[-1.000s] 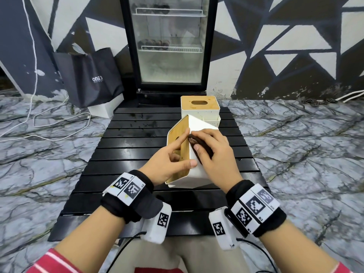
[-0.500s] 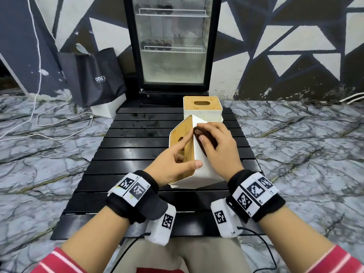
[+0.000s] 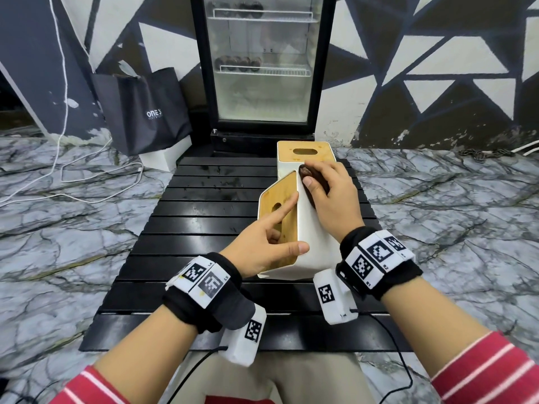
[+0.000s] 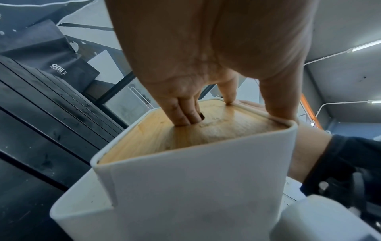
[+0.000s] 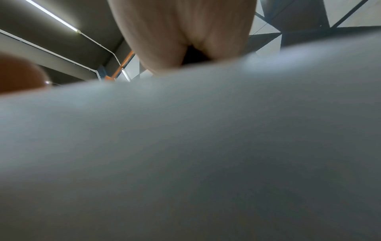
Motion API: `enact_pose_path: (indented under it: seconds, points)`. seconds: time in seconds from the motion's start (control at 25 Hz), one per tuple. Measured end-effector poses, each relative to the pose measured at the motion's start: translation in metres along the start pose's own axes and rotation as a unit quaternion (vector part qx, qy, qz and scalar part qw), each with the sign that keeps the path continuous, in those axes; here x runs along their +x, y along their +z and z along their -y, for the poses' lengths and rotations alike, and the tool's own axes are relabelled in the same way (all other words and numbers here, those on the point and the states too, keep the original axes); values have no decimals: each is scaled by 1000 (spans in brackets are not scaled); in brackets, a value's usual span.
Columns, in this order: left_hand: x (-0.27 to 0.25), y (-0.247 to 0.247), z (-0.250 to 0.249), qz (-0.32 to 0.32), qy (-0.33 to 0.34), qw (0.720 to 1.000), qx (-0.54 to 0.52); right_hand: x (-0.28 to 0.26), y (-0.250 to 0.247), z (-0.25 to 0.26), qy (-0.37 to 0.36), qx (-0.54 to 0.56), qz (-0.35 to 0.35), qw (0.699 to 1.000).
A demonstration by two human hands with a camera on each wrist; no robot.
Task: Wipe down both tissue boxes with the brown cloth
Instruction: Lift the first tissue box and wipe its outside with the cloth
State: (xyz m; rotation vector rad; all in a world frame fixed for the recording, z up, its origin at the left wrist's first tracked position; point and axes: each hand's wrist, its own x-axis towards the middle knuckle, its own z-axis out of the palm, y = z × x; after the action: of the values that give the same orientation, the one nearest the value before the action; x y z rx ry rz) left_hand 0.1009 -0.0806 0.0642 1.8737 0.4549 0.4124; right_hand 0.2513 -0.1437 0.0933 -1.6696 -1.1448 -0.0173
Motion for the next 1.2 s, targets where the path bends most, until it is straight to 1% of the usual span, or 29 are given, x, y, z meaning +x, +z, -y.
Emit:
enact_pose_path:
  seconds: [0.2, 0.52, 0.64, 0.88, 1.0, 1.12, 1.2]
  points:
    - [-2, -1, -3, 6, -5, 1000, -1, -10, 1, 0, -16, -13, 4, 1000]
    - [-1, -3, -5, 14, 1, 1000, -15, -4, -1, 2, 4, 24, 2, 1000]
    - [0, -5, -2, 8, -4, 1000, -25, -14, 0, 0, 9, 24, 9, 1000]
    - [2, -9, 4, -3, 5, 999, -48, -45, 4, -2, 2, 10, -4, 1000]
    - [2, -8, 4, -6, 15, 998, -55, -58, 3, 3, 7, 11, 6, 1000]
    - [1, -10, 5, -15, 17, 998, -58, -71, 5, 5, -21, 7, 12, 1000]
    - [-1, -10, 7, -6, 18, 998, -63, -80, 3, 1, -53, 0, 14, 998]
